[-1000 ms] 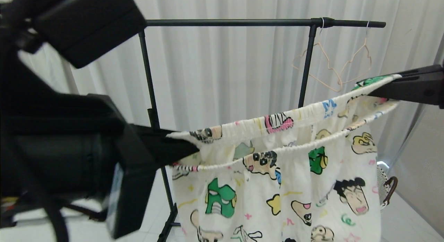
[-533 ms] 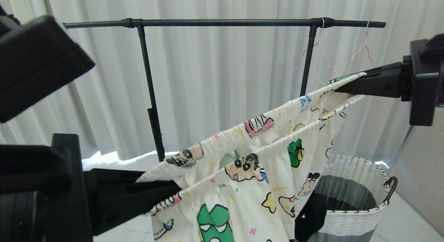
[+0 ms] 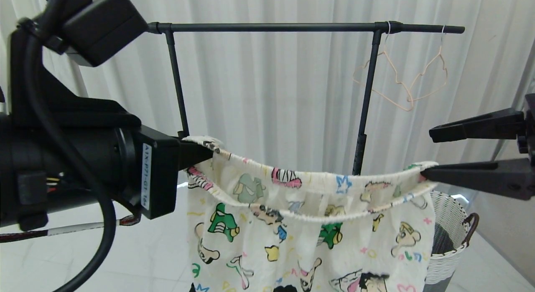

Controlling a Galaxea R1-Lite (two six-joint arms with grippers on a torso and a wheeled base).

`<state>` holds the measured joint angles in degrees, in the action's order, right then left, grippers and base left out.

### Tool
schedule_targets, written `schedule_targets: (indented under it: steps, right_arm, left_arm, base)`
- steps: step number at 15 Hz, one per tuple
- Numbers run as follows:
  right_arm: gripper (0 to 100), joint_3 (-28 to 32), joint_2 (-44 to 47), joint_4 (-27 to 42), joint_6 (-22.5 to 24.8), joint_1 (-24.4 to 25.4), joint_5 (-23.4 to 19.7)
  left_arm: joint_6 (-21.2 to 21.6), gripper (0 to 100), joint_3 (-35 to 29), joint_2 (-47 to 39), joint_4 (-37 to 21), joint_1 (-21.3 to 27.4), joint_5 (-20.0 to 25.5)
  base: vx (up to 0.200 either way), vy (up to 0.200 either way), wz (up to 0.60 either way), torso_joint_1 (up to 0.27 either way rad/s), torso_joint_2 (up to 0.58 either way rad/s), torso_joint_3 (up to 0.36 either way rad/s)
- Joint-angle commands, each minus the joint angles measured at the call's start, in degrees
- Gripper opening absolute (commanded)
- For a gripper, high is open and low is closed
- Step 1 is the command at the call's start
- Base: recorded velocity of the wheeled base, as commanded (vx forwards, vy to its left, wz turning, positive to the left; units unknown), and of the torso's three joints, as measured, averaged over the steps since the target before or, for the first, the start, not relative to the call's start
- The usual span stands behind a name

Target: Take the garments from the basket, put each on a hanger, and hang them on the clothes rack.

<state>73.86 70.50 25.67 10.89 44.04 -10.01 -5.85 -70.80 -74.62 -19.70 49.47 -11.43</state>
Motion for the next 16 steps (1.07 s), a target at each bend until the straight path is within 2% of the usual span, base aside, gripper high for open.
schedule_targets:
  steps: [1,4,7,8,10,11,13,14,15,16]
  right_arm:
    - [100,-1.4,-1.4,0.2,0.0,0.9,0.3]
    - [100,-2.3,-4.2,0.1,-1.2,-5.5,2.8]
    - [100,-2.3,-6.5,-2.0,-9.1,-10.1,0.5]
    - [100,-2.6,-7.0,-2.3,-10.6,-11.4,0.4]
    - [100,-3.3,-7.8,-0.6,-10.4,-19.2,0.8]
    - [100,-3.1,-8.0,2.9,-10.1,-24.4,1.7]
    - [100,-2.6,-7.7,12.8,-8.7,-37.5,9.0]
    - [100,-2.9,-7.6,15.6,-8.7,-40.9,11.4]
    - [100,-3.4,-7.7,16.8,-8.8,-42.5,11.9]
    - [100,-5.1,-8.0,16.8,-8.5,-43.3,12.4]
  left_arm:
    - [0.1,0,0.2,-1.9,0.3,-0.4,-0.7]
    - [4.6,0,4.1,-3.0,0.3,-4.9,-7.2]
    - [5.3,0,5.6,-3.3,0.3,-6.7,-7.7]
    - [5.2,0,5.5,-3.8,0.3,-6.7,-7.6]
    - [5.7,0,5.6,-3.4,0.3,-8.9,-8.0]
    - [5.8,0,5.9,-2.5,0.2,-11.0,-8.8]
    - [5.7,0,9.0,0.0,0.3,-19.2,-10.6]
    - [5.7,0,10.8,1.4,0.3,-22.6,-10.7]
    - [5.7,0,12.4,2.8,0.3,-25.2,-10.7]
    - [6.2,0,14.6,4.9,0.3,-30.2,-10.7]
  base:
    - [0.0,0.0,0.0,0.0,0.0,0.0]
    - [0.0,0.0,0.0,0.0,0.0,0.0]
    - [0.0,0.0,0.0,0.0,0.0,0.0]
    - [0.0,0.0,0.0,0.0,0.0,0.0]
    - [0.0,0.0,0.0,0.0,0.0,0.0]
    - [0.0,0.0,0.0,0.0,0.0,0.0]
    - [0.0,0.0,0.0,0.0,0.0,0.0]
    - [0.0,0.0,0.0,0.0,0.0,0.0]
    - [0.0,0.0,0.0,0.0,0.0,0.0]
    - [0.0,0.0,0.0,0.0,0.0,0.0]
